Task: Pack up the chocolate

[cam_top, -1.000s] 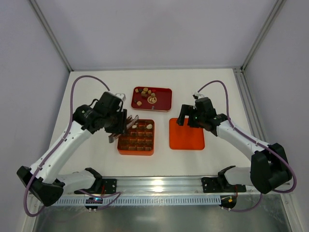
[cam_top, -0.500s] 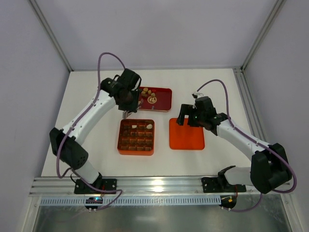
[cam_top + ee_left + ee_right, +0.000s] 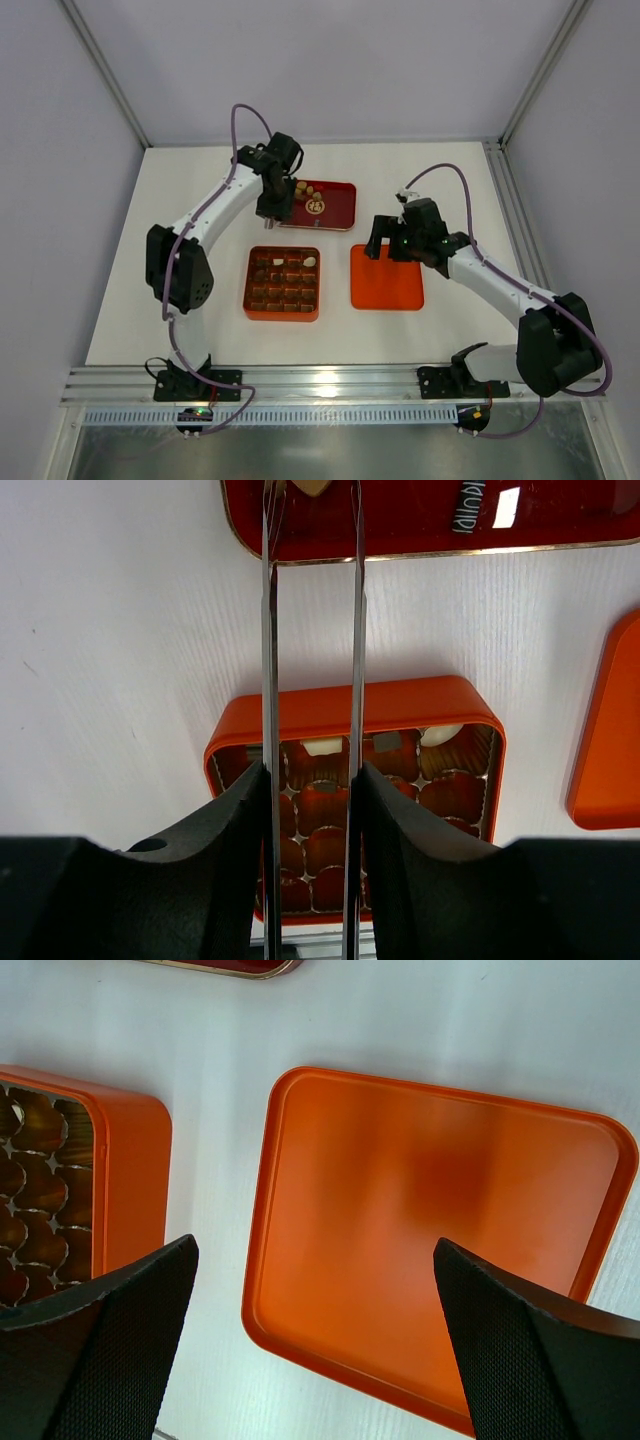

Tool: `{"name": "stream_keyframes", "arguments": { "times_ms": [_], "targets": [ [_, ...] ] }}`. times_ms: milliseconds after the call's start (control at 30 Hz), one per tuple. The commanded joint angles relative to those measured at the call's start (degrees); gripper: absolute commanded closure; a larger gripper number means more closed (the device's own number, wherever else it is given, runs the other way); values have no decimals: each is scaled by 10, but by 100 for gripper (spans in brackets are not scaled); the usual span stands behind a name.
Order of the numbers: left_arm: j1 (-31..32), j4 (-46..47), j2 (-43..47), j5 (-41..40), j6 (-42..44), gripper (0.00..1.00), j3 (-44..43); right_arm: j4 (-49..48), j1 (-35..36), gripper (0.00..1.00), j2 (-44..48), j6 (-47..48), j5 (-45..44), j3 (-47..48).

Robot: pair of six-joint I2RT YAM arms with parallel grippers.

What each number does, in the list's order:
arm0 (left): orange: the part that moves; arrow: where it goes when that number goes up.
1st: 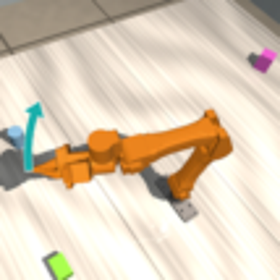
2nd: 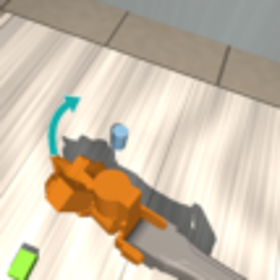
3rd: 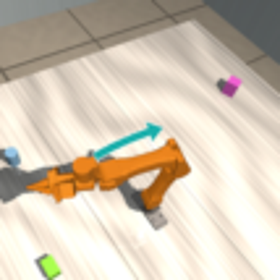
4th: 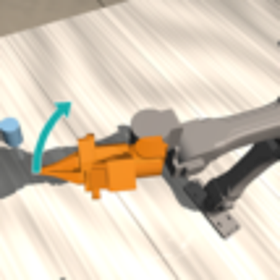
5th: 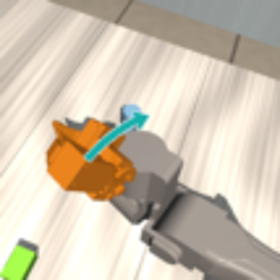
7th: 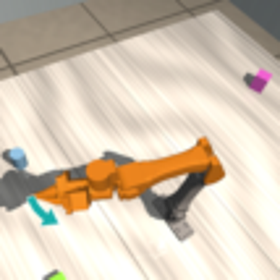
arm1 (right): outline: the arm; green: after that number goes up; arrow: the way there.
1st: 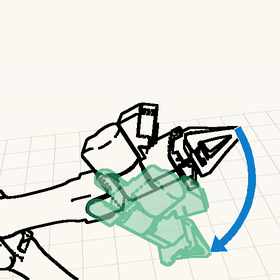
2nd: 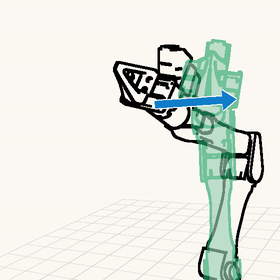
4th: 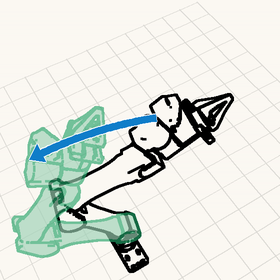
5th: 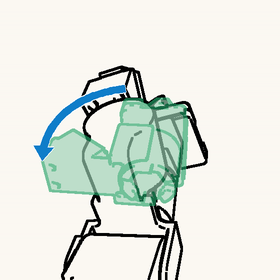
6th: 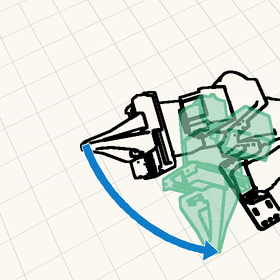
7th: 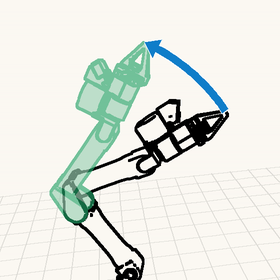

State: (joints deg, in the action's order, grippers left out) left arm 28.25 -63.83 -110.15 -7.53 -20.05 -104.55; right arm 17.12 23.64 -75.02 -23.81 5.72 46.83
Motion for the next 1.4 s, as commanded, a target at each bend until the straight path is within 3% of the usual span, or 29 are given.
{"name": "stream_keyframes", "arguments": {
  "times_ms": [0,533,1367],
  "targets": [
    [-5,11,-6,-6,12,60,-33,-24,-3,0,-2,10,10,18],
    [-9,-2,-37,-64,18,60,-66,-30,-3,0,-12,9,14,18],
    [-11,-9,-70,-47,19,61,-81,-33,-5,0,-8,8,12,7]
  ]
}}
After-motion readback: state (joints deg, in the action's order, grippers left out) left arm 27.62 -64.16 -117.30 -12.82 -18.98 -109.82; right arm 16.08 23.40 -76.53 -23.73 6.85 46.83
